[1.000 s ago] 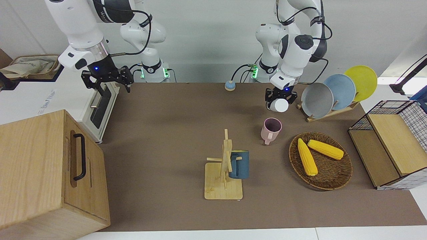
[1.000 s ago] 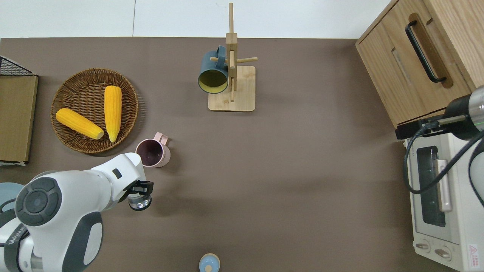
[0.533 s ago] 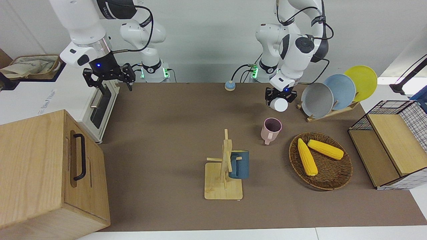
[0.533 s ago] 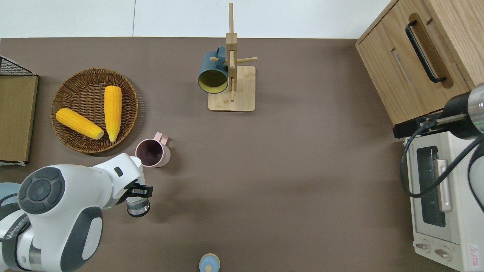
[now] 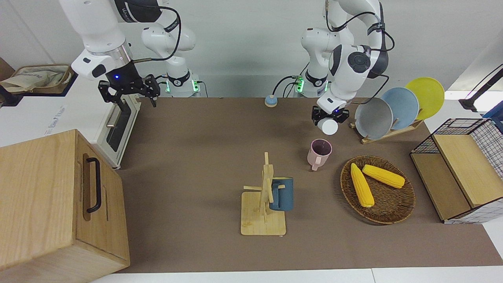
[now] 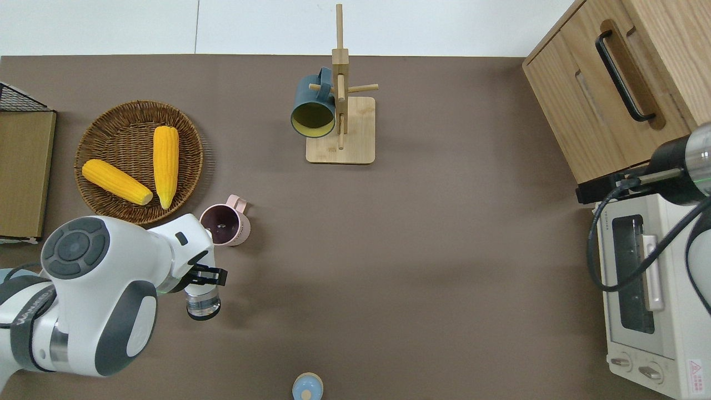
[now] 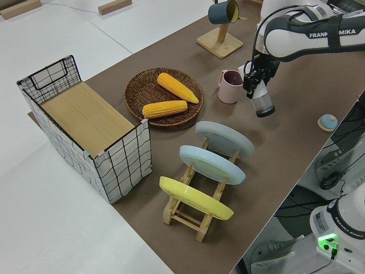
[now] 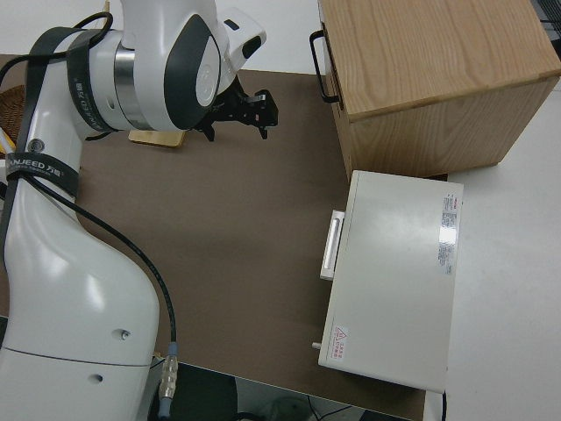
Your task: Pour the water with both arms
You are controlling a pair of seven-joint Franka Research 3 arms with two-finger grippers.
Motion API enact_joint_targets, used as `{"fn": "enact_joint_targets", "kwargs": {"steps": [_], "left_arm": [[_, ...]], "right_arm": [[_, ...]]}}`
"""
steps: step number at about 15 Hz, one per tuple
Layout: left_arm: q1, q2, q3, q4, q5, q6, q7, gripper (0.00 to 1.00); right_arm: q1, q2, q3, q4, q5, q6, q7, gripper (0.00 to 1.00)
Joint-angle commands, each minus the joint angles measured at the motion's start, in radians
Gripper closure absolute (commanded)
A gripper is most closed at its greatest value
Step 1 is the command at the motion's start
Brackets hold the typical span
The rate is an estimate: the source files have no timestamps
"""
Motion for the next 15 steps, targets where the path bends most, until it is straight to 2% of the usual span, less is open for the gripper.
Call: {"fn": "enact_joint_targets", "kwargs": {"steps": [1,15], "left_arm": [[-0.011,0.049,0.009,0.087,-0.02,-0.083,-0.006,1.0],[-0.007,0.069,0.011,0.105,-0.02,-0.118,0.002,1.0]], "right_arm": [[0.007,0.004,0.008,0.02,-0.013,-0.019,-0.002,0.017],[0.009,0.004,0.007,0.019,-0.013,-0.019,-0.002,0.017]]}}
